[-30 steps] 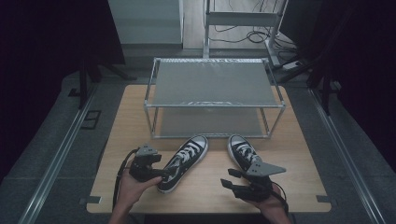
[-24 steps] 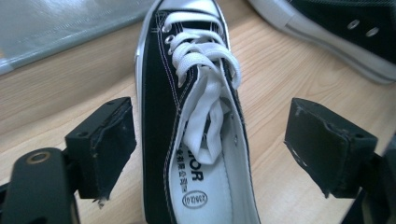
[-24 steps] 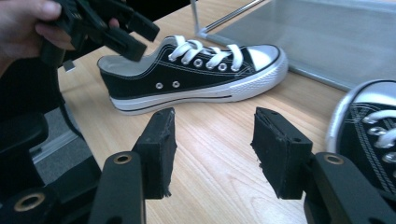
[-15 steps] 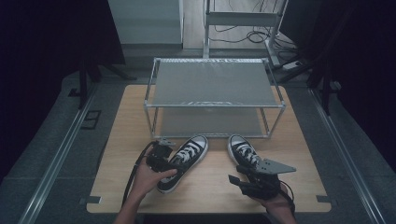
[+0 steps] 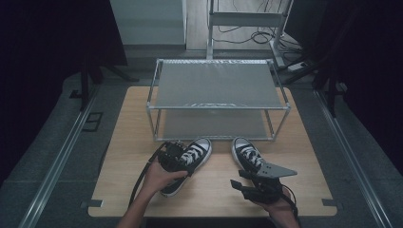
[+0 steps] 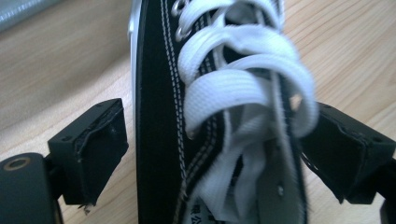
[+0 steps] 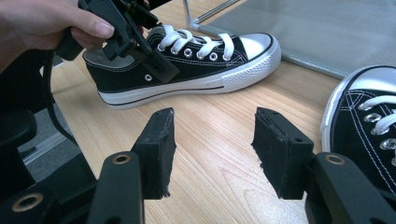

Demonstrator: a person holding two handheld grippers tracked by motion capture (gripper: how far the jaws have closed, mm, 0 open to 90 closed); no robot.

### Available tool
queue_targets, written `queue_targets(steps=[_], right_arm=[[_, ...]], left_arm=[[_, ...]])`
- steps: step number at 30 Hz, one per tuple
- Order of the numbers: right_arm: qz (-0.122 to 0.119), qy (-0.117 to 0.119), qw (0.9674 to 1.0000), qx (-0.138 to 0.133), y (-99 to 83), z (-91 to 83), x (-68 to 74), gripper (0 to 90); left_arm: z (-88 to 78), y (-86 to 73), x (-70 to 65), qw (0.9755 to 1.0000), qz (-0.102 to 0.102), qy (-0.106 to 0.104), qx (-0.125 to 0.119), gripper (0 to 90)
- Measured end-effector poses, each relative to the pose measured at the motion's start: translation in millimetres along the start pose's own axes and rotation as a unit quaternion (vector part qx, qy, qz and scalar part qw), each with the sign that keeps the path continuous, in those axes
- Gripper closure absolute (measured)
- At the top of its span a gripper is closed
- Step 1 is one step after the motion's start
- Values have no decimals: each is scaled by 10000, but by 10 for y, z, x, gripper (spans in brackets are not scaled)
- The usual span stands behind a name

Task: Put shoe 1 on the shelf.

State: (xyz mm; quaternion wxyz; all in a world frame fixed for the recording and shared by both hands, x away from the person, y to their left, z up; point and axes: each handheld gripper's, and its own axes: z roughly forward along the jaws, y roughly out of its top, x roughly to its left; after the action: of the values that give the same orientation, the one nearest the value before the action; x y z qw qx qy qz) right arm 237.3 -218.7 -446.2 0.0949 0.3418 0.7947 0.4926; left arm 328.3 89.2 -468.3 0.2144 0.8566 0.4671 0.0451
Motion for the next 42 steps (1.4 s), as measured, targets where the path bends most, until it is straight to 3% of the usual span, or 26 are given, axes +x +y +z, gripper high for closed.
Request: queue_targets(steps=[1,6,9,15,18,25,31,42], right_arm=[[4,-9,10000,21,-7,12,0,483],[-23,-5,10000,68,-17,31,2,481],[-20,-8,10000,72,-19,36,3,481],[-9,-31,10000,93,-27,40,-6,481],[21,-61,10000,73,-29,38,-16,481],[48,-81,9999,76,-31,34,-29,481],[68,-98,9999,64,-28,21,-38,481],[79,-120,9999,20,-25,1,-54,481]], left_arm=[[24,29,-10,9997,81,99,187,103],[84,72,-32,9985,99,201,503,114],[102,78,-30,9983,22,146,556,122],[88,69,-19,9985,92,129,532,159],[78,54,0,9988,95,71,467,171],[2,-5,-39,9988,278,-329,233,179],[-196,5,-141,9970,555,-546,-26,180],[-430,110,-284,9931,793,-786,-365,181]])
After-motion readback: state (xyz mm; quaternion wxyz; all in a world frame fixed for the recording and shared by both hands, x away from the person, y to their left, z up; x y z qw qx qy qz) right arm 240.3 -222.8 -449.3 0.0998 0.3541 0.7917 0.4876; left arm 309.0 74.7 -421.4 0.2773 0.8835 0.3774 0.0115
